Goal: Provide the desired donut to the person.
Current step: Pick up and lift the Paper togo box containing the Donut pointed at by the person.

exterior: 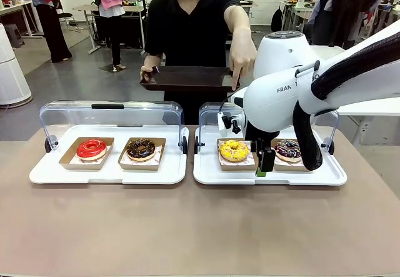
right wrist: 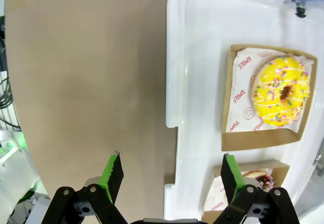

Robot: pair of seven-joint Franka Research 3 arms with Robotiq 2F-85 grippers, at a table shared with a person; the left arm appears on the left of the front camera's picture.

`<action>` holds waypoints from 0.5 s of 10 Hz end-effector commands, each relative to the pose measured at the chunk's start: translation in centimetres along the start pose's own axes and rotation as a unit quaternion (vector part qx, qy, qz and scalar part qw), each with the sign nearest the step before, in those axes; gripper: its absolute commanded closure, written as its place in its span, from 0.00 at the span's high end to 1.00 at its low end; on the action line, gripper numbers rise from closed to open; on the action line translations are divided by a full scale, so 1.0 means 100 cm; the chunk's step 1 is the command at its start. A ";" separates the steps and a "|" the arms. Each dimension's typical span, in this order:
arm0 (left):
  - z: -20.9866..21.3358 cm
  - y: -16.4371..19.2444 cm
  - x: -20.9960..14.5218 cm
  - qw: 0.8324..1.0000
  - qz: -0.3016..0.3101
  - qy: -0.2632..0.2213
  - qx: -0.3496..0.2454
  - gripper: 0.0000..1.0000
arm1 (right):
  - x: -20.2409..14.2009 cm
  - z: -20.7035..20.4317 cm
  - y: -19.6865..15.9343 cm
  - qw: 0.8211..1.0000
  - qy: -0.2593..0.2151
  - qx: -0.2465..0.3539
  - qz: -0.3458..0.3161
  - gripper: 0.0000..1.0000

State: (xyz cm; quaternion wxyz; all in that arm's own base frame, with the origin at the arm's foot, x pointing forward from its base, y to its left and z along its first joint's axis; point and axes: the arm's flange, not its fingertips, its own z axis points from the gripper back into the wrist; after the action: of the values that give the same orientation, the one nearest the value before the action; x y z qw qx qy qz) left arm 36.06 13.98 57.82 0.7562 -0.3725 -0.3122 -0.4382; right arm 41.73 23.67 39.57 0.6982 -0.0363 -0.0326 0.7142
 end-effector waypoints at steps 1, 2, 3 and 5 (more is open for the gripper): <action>0.003 -0.001 0.001 1.000 -0.002 -0.002 -0.003 1.00 | 0.003 0.003 0.001 1.000 0.001 -0.001 0.009 1.00; 0.003 -0.001 0.001 1.000 -0.002 -0.002 -0.003 1.00 | 0.003 0.003 0.001 1.000 0.001 -0.001 0.009 1.00; 0.003 -0.001 0.001 1.000 -0.002 -0.002 -0.003 1.00 | 0.003 0.003 0.001 1.000 0.001 -0.001 0.009 1.00; 0.003 -0.001 0.001 1.000 -0.002 -0.002 -0.003 1.00 | 0.003 0.002 0.001 1.000 -0.001 -0.001 0.004 1.00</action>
State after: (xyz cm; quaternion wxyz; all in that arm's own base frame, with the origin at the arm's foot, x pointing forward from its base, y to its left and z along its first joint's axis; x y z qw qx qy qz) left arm 36.06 13.98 57.82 0.7562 -0.3725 -0.3122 -0.4382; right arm 41.59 24.01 39.72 0.6946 -0.0370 -0.0340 0.7177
